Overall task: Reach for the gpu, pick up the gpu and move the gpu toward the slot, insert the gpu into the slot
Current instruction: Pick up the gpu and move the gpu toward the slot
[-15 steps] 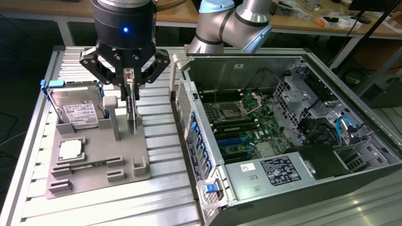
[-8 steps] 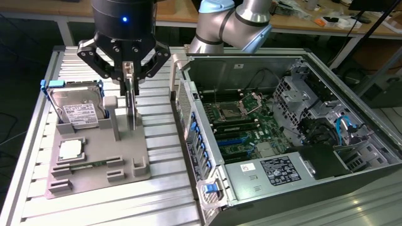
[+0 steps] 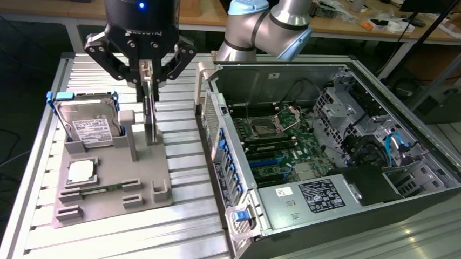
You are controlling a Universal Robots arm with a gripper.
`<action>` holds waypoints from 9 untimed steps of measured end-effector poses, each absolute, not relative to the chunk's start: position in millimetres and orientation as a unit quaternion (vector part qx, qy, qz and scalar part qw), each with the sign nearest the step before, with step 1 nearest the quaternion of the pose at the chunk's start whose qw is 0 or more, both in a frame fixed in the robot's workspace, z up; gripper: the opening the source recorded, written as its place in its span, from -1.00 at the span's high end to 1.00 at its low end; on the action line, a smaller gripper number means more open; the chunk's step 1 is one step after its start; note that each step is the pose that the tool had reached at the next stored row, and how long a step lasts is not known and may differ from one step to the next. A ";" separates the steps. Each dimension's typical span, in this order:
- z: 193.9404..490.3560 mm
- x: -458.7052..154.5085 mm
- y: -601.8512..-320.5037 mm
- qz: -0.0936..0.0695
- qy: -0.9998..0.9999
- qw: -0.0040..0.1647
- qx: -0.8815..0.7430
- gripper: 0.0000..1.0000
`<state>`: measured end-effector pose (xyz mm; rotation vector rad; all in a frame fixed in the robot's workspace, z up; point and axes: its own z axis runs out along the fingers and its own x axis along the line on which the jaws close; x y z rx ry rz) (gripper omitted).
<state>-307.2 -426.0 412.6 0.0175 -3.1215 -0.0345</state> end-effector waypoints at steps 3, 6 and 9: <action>418.5 -307.2 -426.0 -0.011 -1.000 0.010 0.006 0.47; 424.7 -307.2 -426.0 -0.011 -1.000 0.010 0.006 0.47; 429.4 -307.1 -426.0 -0.011 -1.000 0.010 0.006 0.47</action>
